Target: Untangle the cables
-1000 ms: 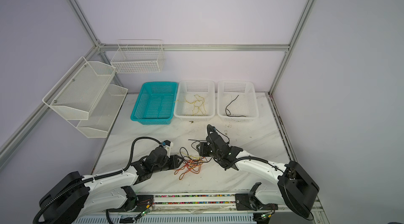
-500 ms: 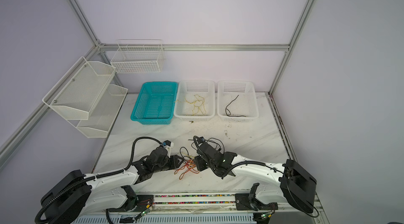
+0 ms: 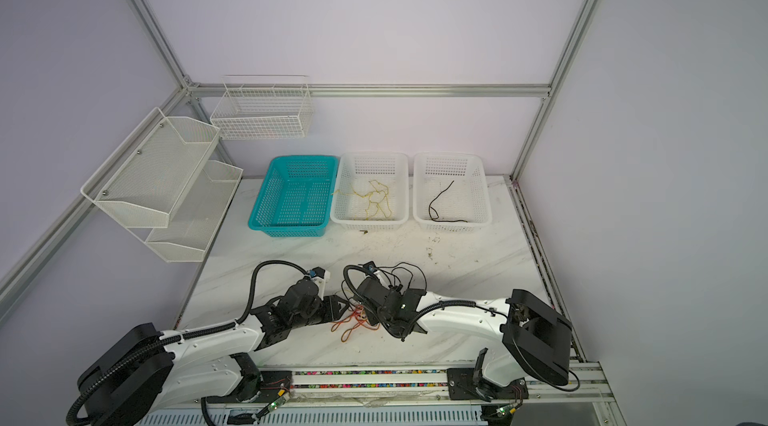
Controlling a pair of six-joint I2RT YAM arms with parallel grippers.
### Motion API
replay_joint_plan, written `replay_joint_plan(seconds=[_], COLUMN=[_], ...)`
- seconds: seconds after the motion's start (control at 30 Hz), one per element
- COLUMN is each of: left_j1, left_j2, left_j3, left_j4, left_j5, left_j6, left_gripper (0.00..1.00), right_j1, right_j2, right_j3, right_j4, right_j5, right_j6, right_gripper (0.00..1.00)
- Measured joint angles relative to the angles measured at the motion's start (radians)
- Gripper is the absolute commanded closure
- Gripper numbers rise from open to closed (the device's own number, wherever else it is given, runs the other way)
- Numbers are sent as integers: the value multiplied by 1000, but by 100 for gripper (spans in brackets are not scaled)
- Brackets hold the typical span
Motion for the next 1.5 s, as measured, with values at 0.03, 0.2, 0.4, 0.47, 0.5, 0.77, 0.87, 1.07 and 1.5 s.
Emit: replay_joint_plan(seconds=[0.03, 0.2, 0.4, 0.47, 0.5, 0.77, 0.87, 1.07, 1.5], left_j1=[0, 0, 0, 0, 0, 2, 5, 5, 4], left_j2=[0, 0, 3, 3, 3, 34, 40, 54, 127], left_j3=[0, 0, 0, 0, 0, 0, 0, 0, 0], left_j4=[-1, -4, -13, -16, -17, 12, 28, 91, 229], left_j5=[0, 0, 0, 0, 0, 11, 15, 40, 105], left_j6=[0, 0, 0, 0, 0, -2, -9, -29, -80], left_gripper=[62, 62, 62, 62, 62, 62, 62, 68, 100], right_j1=[1, 11, 13, 13, 13, 13, 13, 13, 15], right_j2=[11, 62, 87, 88, 88, 63, 27, -79, -342], right_j3=[6, 16, 18, 18, 18, 10, -3, -31, 10], right_j4=[-2, -5, 0, 6, 13, 75, 90, 101, 39], right_j5=[9, 39, 61, 64, 64, 41, 20, -3, 107], right_j6=[-1, -19, -39, -49, -55, -109, -116, -106, -23], right_gripper=[53, 54, 69, 76, 80, 100, 100, 100, 100])
